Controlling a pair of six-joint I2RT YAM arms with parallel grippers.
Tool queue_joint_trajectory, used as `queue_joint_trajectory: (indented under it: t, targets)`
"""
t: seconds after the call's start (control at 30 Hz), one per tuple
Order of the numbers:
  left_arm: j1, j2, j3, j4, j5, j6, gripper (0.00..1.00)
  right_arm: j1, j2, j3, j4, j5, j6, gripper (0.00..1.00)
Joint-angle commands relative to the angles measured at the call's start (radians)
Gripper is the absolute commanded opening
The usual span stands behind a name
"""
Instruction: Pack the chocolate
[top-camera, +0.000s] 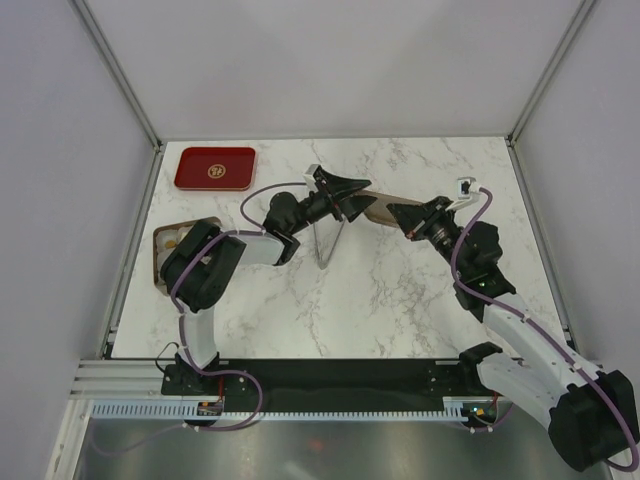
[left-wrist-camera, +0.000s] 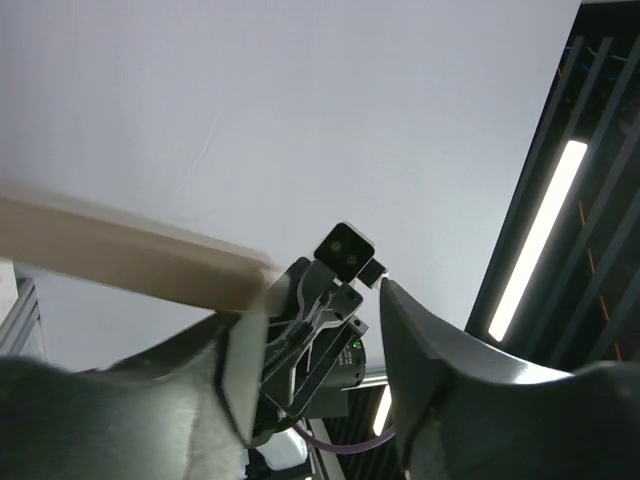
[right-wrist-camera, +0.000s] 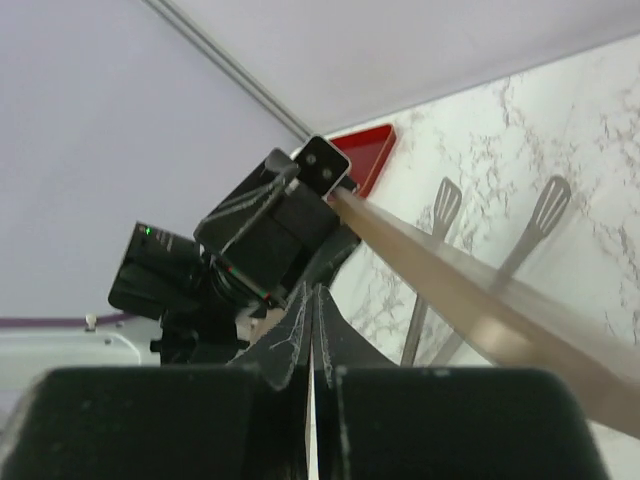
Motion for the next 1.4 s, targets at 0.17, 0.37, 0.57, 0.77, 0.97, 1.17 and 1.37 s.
queue_joint_trajectory:
  t: [0.17, 0.37, 0.57, 0.77, 0.97, 1.17, 1.37]
  targets:
    - [0.02, 0.009, 0.046, 0.17, 0.076, -0.288, 0.31, 0.009, -0.093, -0.069, -0.099, -0.054, -0.048, 0.0]
    - [0.037, 0.013, 0.021, 0.161, 0.14, -0.225, 0.08, 0.009, -0.163, -0.035, -0.293, 0.016, -0.092, 0.04]
    - [0.089, -0.051, 0.092, -0.05, 0.321, 0.003, 0.09, 0.009, -0.098, 0.104, -0.576, 0.185, -0.109, 0.24]
    - [0.199, -0.308, 0.134, -0.891, 0.412, 0.647, 0.15, 0.023, 0.151, 0.21, -0.641, 0.193, -0.053, 0.51]
    - [0.216, -0.474, 0.371, -1.827, -0.072, 1.411, 0.34, 0.073, 0.228, 0.232, -0.61, 0.186, -0.02, 0.57]
    - [0.178, -0.616, 0.235, -2.038, -0.295, 1.532, 0.41, 0.089, 0.208, 0.182, -0.611, 0.186, -0.019, 0.55]
    - [0.074, -0.63, 0.067, -2.045, -0.408, 1.441, 0.41, 0.089, 0.11, 0.177, -0.654, 0.186, -0.048, 0.53]
